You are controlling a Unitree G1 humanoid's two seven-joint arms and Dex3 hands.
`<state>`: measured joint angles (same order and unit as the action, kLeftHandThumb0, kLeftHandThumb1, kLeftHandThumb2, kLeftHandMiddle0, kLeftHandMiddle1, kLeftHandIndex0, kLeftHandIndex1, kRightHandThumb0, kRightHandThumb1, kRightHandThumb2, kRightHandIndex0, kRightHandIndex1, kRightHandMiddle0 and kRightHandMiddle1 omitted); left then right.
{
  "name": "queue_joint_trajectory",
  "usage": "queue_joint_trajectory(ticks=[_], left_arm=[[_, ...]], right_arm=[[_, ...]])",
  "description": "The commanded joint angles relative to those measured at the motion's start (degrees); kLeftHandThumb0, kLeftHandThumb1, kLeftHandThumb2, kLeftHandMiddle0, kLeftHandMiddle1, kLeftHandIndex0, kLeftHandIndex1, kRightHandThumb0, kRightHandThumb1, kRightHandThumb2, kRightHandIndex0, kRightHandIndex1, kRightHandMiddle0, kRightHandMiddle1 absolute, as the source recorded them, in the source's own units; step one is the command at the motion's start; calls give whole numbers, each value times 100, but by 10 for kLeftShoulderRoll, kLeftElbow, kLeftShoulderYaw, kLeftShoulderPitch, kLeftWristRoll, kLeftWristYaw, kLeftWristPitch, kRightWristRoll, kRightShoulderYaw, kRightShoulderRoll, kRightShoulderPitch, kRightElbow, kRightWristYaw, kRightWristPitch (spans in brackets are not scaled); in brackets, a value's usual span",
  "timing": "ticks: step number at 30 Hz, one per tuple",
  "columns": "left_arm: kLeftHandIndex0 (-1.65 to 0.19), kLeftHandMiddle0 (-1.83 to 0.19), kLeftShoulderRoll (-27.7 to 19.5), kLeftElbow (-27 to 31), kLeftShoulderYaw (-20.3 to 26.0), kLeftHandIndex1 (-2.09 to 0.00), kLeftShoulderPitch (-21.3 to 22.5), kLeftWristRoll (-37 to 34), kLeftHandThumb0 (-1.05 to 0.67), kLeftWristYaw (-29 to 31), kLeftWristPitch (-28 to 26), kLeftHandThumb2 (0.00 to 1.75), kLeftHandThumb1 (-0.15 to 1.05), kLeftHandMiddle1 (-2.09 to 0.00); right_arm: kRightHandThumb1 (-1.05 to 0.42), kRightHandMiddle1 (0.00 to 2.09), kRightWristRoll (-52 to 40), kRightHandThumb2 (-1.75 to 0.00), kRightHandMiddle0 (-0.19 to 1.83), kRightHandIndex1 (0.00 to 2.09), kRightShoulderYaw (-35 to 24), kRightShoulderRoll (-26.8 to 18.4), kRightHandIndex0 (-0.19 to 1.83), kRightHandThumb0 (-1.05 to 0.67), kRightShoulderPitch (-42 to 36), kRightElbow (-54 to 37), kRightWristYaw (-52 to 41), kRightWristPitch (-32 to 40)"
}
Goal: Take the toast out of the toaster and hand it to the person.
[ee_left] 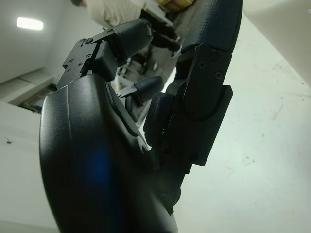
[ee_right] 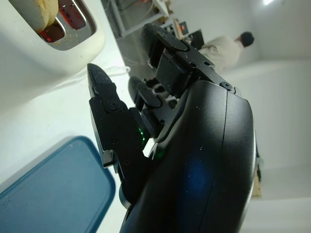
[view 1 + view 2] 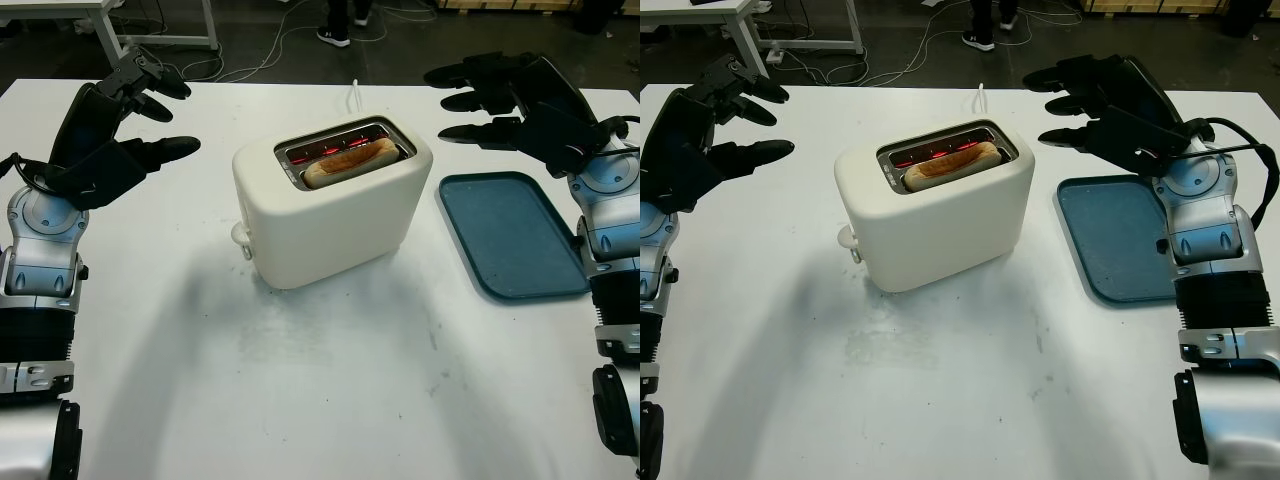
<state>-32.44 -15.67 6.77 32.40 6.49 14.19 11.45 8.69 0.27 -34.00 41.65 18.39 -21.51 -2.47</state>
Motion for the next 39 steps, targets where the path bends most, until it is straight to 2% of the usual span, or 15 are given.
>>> queue_joint_trajectory(ticks=[1, 22, 26, 39], left_arm=[[-19, -17, -1, -6, 0, -126, -4, -3, -93, 3, 2, 0, 91, -140], [-18, -14, 5, -7, 3, -126, -6, -12, -92, 1, -8, 0, 90, -141], [-18, -14, 5, -9, 3, -127, -9, -13, -91, 0, -3, 0, 90, -141], [-18, -14, 4, -7, 3, -126, -9, -13, -93, -2, -2, 0, 91, -141]], right_arm=[[-80, 1, 4, 0, 76, 2, -1, 0, 85, -6, -2, -7, 1, 5], [-81, 1, 0, 0, 76, 2, -3, 1, 84, -7, -9, -4, 0, -6], [-82, 0, 1, 0, 73, 1, -3, 2, 82, -10, -11, -15, 1, 15], [-82, 1, -5, 0, 73, 1, -6, 4, 82, -12, -19, -21, 2, 17]])
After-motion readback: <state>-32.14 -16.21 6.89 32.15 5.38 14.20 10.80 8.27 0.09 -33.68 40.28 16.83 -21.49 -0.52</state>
